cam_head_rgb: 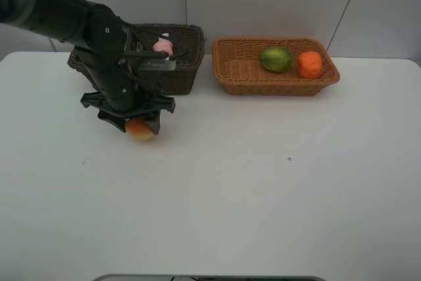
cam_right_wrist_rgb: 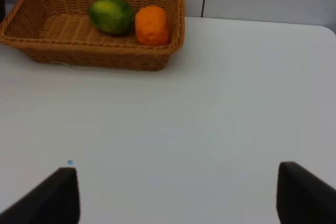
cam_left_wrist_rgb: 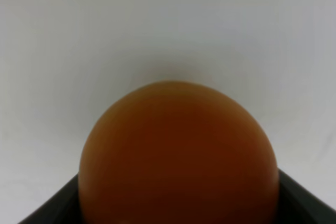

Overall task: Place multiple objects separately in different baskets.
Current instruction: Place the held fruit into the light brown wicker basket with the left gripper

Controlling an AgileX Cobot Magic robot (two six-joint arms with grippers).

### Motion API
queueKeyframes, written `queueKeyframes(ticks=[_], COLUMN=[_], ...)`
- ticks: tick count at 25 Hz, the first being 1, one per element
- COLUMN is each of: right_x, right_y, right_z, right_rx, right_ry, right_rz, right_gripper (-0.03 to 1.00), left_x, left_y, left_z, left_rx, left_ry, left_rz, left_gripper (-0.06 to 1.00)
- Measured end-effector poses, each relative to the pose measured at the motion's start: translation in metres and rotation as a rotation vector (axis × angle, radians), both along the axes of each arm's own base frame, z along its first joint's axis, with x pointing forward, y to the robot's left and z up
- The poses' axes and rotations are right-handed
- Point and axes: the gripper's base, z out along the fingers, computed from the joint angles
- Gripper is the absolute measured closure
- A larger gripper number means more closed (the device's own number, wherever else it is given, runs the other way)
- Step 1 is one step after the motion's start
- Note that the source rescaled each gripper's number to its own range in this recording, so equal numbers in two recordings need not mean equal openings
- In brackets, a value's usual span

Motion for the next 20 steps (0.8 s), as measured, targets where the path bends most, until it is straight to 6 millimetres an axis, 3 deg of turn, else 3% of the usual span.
queueKeyframes(ticks=[6,10,14,20], right_x=[0.000,0.000,0.000,0.000], right_y=[0.000,0.000,0.000,0.000], right_z=[0.000,0.000,0.000,0.000], right_rx=[0.000,0.000,0.000,0.000], right_ry=[0.000,0.000,0.000,0.000], right_rz=[0.000,0.000,0.000,0.000], right_gripper=[0.21,0.21,0.21,0.21], left_x=[0.006,0.015,0.021,0.036], left_y=[-0.038,-0.064,-0.093,-0.115], left_z=[0.057,0.084,0.100,0.098], left_rx=[-0.070,-0.122,-0.176,-0.291], left_ry=[-0.132,-0.265,-0.464,-0.706], left_rz=[-0.110,-0.198,-0.304,-0.341], left_gripper=[0.37,0.37,0.37,0.37])
